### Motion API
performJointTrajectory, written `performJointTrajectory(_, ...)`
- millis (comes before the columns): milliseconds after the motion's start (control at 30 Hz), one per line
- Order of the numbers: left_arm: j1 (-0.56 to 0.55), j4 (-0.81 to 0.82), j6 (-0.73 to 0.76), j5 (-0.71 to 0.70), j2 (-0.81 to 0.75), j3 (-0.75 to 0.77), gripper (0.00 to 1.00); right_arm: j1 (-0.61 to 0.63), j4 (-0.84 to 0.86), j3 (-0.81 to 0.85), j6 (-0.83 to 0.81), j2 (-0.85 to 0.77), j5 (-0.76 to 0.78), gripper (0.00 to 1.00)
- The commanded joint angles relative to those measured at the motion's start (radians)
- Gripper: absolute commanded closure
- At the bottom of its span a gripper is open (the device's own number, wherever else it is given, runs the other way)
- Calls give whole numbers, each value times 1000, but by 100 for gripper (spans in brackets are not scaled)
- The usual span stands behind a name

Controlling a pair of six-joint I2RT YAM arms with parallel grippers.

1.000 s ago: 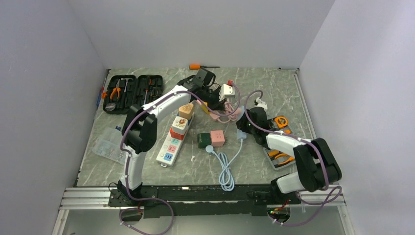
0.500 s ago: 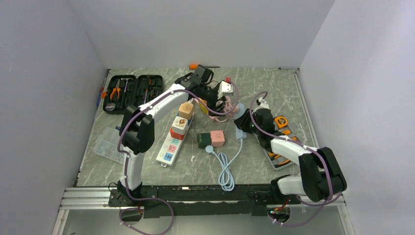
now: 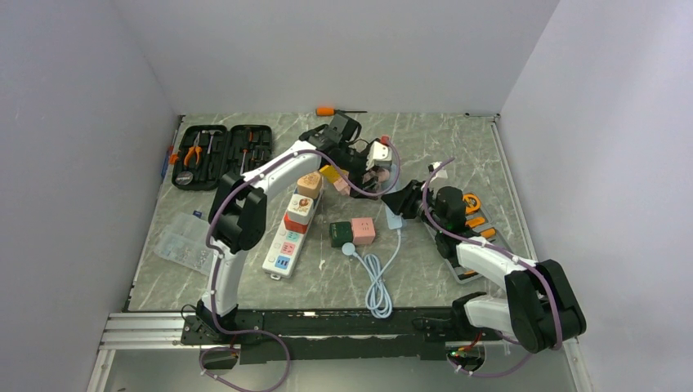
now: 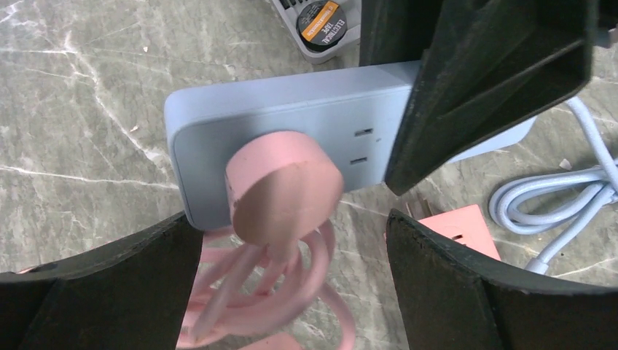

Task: Pull the plug off the socket
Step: Remove the plug from the socket.

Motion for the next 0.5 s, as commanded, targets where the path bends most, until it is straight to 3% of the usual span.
performJointTrajectory(0,0,15,18,23,29,37,9,4,254,21,14,-38,-80,100)
performJointTrajectory(100,1,-14,21,47,59,79,29,4,255,20,13,-27,-75,100)
performJointTrajectory(333,3,-40,43,42,65,90,95,4,161,29,-16,-21,12,100)
performJointTrajectory(467,10,-65,65,49,60,80,98,4,136,31,-31,-17,49,100)
